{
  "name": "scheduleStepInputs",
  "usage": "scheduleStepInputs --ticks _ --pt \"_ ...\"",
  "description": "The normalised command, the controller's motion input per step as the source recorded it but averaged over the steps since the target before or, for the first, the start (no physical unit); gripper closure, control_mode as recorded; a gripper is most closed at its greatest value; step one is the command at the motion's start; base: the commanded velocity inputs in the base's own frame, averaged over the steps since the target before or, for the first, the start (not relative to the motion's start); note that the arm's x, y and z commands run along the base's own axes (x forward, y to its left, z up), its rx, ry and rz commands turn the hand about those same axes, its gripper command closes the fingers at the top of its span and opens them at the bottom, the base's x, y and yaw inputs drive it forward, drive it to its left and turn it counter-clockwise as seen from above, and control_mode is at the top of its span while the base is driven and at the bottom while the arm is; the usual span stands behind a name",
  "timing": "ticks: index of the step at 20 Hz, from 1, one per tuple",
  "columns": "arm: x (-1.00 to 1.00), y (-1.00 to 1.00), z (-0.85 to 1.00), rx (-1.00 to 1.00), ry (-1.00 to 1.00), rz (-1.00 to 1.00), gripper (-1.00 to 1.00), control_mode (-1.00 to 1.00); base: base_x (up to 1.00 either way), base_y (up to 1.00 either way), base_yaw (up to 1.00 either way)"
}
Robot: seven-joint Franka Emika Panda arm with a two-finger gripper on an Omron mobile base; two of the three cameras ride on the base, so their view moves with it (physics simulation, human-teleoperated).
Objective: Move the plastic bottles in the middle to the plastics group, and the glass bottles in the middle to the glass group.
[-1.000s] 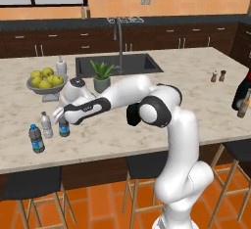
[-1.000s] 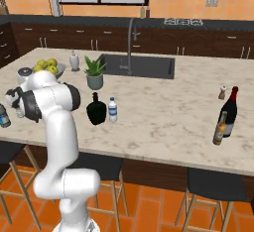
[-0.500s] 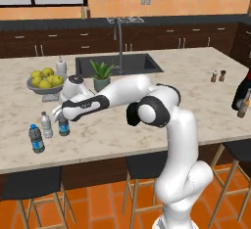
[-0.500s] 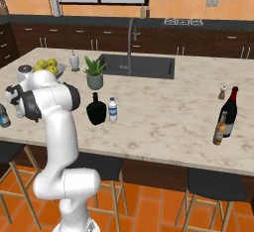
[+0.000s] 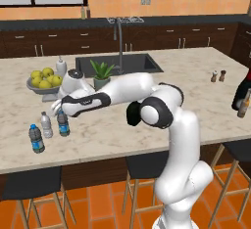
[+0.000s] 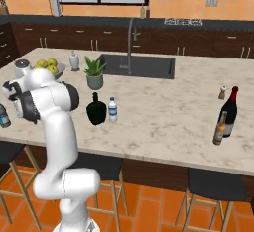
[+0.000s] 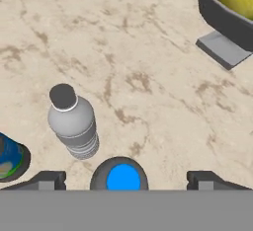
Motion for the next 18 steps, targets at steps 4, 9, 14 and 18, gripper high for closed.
scheduleStepInputs --ticks 4,9,14,18 --pt "-0.14 -0.32 0.45 0.0 -0.02 0.0 -1.0 -1.0 0.0 0.0 0.0" --pt "-0.32 -0.91 0.07 0.02 -0.03 -0.05 -1.0 -1.0 0.0 0.0 0.0" --pt "-0.27 -1.0 0.01 0.11 -0.05 -0.09 -1.0 -1.0 0.0 0.0 0.0" --pt "-0.12 -0.99 0.1 0.12 -0.02 -0.08 -1.0 -1.0 0.0 0.0 0.0"
